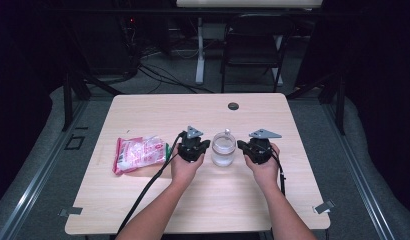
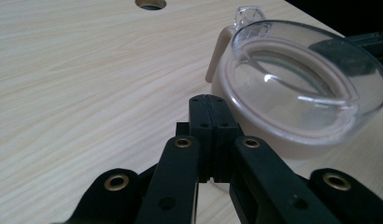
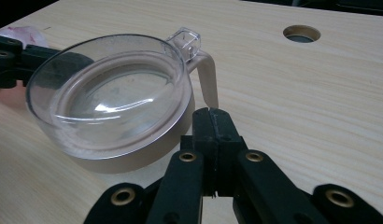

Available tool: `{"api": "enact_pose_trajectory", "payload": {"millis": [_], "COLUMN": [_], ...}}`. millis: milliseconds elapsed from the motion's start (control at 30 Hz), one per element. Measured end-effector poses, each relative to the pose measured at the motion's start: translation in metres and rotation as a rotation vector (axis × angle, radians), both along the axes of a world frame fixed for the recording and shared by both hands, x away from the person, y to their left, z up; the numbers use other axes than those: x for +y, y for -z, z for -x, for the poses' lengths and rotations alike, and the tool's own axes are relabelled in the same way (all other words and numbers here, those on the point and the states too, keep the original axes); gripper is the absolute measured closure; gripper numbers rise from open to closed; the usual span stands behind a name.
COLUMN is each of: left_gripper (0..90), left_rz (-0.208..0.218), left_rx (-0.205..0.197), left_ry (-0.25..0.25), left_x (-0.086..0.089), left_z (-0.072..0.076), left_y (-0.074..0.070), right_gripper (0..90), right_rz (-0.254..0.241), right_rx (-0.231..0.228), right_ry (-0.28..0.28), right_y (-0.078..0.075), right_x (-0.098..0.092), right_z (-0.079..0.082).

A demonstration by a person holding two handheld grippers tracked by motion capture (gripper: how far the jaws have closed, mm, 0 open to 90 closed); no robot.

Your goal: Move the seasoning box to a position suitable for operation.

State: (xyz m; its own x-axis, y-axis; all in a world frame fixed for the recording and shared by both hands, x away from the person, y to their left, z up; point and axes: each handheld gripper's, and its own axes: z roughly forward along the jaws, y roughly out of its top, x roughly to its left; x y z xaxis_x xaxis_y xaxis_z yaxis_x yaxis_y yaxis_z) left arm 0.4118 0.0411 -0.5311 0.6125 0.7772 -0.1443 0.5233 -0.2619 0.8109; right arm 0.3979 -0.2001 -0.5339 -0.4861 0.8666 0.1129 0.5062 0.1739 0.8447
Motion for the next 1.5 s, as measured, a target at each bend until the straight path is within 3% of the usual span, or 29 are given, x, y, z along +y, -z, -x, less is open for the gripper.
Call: {"api": "enact_pose_trajectory", "payload": {"millis": [100, 233, 433, 700, 967, 1033, 1300, 1433, 1500], "left_gripper": [90.0, 90.0, 90.0, 90.0, 90.0, 90.0, 90.0, 90.0, 90.0], "left_rz": [-0.026, -0.016, -0.035, -0.073, -0.071, -0.086, -0.071, -0.101, -0.097], "left_rx": [-0.011, 0.002, 0.003, -0.008, -0.019, -0.020, -0.020, -0.043, -0.059], "left_ry": [-0.004, 0.003, 0.013, 0.051, 0.103, 0.136, 0.194, 0.224, 0.228], "left_x": [-0.004, -0.003, -0.002, 0.001, 0.008, 0.010, 0.016, 0.021, 0.024], "left_z": [-0.001, -0.003, 0.000, 0.006, 0.017, 0.024, 0.040, 0.044, 0.046], "left_y": [0.002, 0.003, 0.002, -0.001, -0.011, -0.015, -0.015, -0.017, -0.021], "right_gripper": [90.0, 90.0, 90.0, 90.0, 90.0, 90.0, 90.0, 90.0, 90.0], "right_rz": [-0.002, -0.004, -0.010, 0.036, 0.059, 0.082, 0.062, 0.053, 0.077], "right_rx": [-0.003, -0.011, -0.003, -0.002, -0.003, -0.007, 0.001, 0.007, -0.002], "right_ry": [0.001, -0.005, 0.001, -0.007, -0.036, -0.038, -0.053, -0.055, -0.072], "right_y": [0.001, 0.001, 0.000, -0.002, -0.007, -0.008, -0.008, -0.008, -0.009], "right_x": [0.001, 0.005, 0.007, 0.010, 0.017, 0.020, 0.020, 0.023, 0.026], "right_z": [-0.001, -0.001, 0.000, 0.006, 0.026, 0.037, 0.064, 0.076, 0.082]}}
